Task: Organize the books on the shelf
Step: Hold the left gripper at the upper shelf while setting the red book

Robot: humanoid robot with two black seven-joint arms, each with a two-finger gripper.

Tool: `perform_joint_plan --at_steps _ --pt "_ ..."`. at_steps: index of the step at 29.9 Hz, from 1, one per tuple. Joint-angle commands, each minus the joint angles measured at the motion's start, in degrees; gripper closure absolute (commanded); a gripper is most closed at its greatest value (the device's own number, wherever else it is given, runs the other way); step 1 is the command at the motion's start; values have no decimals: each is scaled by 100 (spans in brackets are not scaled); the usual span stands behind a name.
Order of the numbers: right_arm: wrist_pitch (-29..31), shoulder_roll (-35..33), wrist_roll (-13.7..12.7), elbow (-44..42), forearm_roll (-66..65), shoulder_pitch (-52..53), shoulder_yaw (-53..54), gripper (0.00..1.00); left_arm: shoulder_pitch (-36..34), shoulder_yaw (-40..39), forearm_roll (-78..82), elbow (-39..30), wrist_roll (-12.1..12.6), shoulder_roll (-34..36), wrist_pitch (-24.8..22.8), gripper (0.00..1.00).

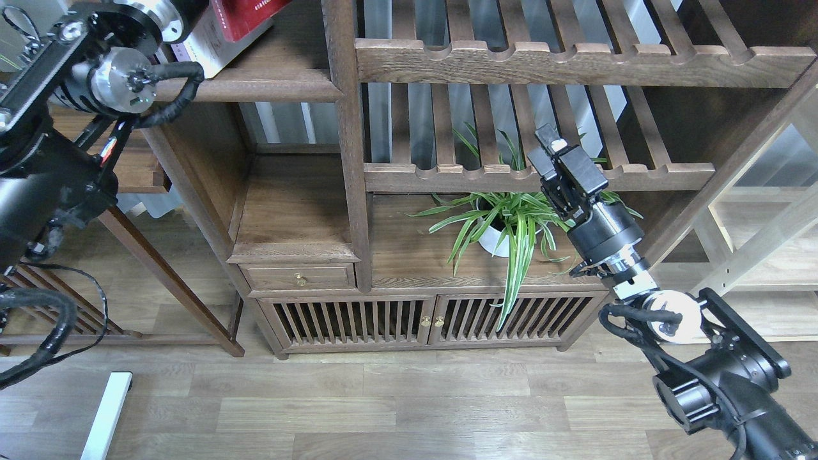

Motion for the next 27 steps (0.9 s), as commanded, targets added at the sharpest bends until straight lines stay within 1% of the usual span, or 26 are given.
perform_joint_plan --at_steps 1,4,6,10,23,27 --pt "0 -3 0 -1 0 -2 12 22 61 58 -1 9 -39 2 6 98" --pt "0 -3 0 -1 0 -10 12 22 87 75 8 70 -66 20 6 97" --pt "0 6 0 -1 0 -10 12 22 96 93 -1 167 -179 11 24 97" --pt "0 15 0 -1 0 -10 12 22 96 111 -45 202 -198 2 226 97" --pt "0 50 8 -1 9 -10 12 21 192 163 -53 308 -364 20 244 91" --pt "0 50 8 -1 9 -10 12 21 193 163 -62 422 -531 2 235 91"
